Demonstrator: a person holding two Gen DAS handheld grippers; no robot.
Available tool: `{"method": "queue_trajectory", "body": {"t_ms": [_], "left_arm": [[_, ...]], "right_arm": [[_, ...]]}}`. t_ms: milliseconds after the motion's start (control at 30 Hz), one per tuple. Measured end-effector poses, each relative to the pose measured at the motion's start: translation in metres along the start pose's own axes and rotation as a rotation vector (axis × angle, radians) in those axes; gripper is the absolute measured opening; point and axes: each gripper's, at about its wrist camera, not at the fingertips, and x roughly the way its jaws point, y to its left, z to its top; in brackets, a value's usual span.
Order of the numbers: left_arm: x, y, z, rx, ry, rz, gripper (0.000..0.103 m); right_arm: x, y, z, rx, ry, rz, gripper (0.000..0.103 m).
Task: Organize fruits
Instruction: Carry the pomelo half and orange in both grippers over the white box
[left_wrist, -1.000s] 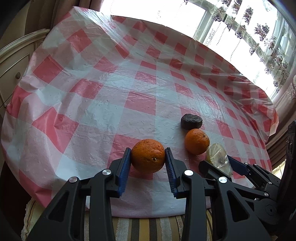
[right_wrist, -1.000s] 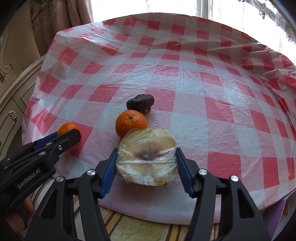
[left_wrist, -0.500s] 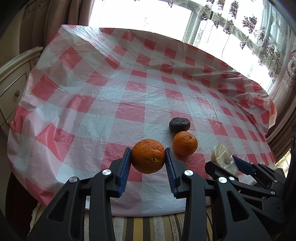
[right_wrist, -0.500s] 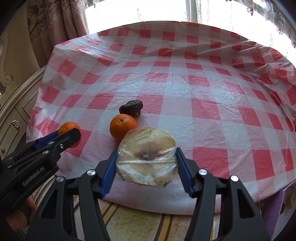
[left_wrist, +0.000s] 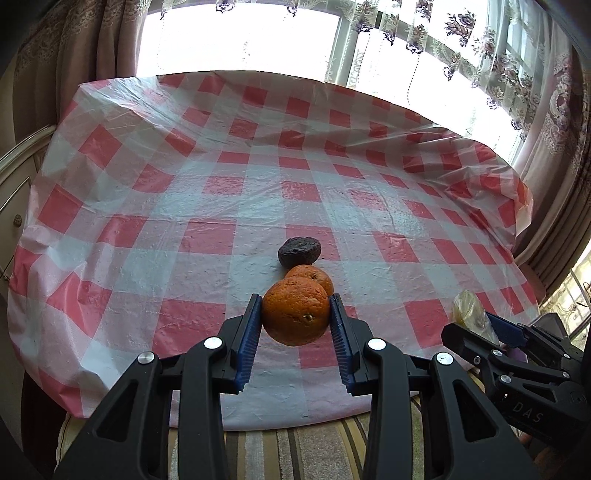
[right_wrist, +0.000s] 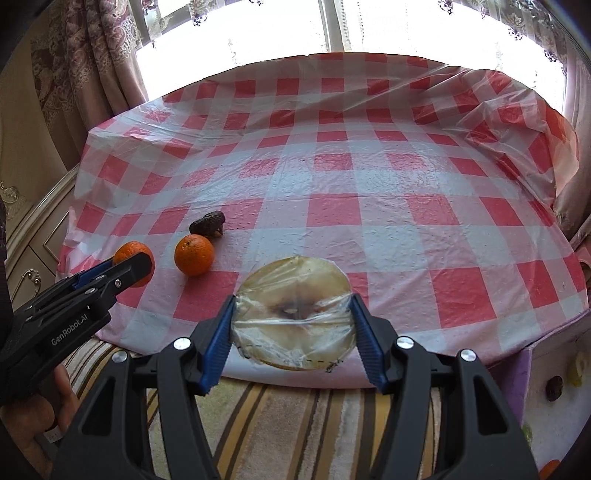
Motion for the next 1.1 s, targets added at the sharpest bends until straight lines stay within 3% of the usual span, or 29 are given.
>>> {"method": "queue_trajectory", "body": {"t_ms": [433,1100], "left_arm": [[0.01,-0.092,-0.001,0.163,0.029,-0.12,0.035],[0.036,-0.293,-0.06,0.551,0.172,-0.447,0.035]], "right_arm": [[-0.05,-0.109,-0.023,0.146,-0.031,-0.149,0.06],[-0.086,-0.264,-0.075,0.346,0.02,-0.459,0.06]]}}
